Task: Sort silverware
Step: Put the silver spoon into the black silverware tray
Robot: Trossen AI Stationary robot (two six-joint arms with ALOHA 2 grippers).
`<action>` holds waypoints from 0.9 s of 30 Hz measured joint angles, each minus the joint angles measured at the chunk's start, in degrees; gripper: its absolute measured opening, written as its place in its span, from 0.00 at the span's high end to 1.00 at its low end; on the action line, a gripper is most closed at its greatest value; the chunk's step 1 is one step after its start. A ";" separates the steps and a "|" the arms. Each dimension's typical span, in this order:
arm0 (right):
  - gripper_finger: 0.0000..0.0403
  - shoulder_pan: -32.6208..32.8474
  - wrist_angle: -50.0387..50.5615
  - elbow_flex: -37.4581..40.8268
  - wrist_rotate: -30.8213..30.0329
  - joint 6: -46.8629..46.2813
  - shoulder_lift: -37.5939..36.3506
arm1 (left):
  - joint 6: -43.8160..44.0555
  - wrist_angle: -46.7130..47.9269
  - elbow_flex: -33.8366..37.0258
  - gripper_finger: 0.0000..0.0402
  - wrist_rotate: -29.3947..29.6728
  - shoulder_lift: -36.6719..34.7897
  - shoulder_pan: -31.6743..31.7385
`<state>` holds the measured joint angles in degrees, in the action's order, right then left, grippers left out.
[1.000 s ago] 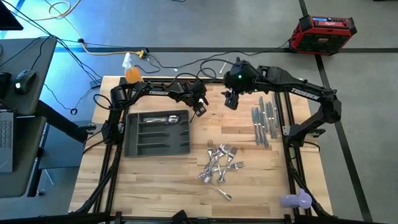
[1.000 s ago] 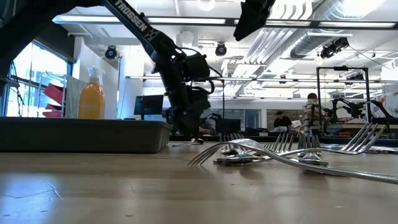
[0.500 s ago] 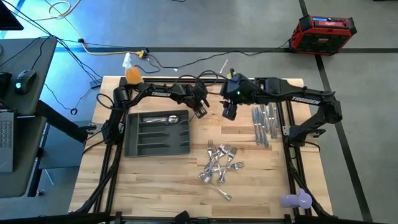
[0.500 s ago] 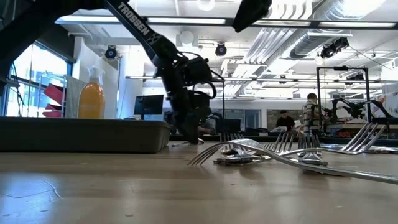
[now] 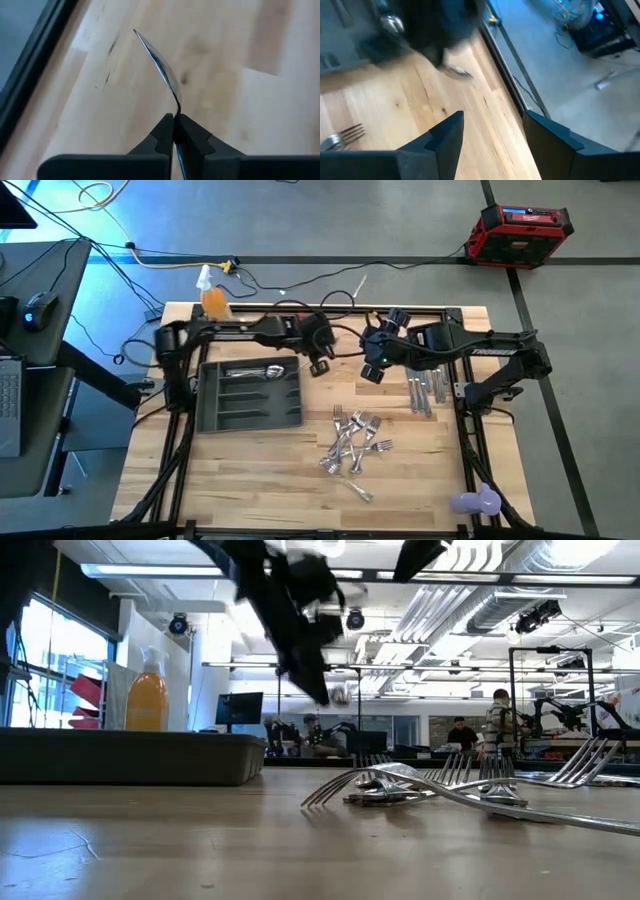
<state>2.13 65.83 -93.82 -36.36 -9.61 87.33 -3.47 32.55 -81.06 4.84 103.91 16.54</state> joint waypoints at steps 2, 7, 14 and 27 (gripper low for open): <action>0.52 0.00 1.42 0.00 -1.29 -1.29 0.00 | -1.53 7.18 -0.13 1.00 -1.70 -4.02 -0.73; 0.52 0.16 3.65 0.00 -2.83 -3.77 0.00 | -2.93 26.97 1.48 1.00 -3.25 -9.55 -0.05; 0.52 0.71 4.26 -0.02 -2.88 -5.78 0.00 | -10.19 31.52 12.74 1.00 -10.47 -13.13 6.89; 0.52 4.11 2.99 -0.02 -2.86 -6.99 0.00 | -27.46 24.01 21.35 1.00 -23.92 -11.91 17.94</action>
<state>6.25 68.82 -93.84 -39.23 -16.60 87.33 -30.93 56.56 -59.70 -19.09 92.00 34.48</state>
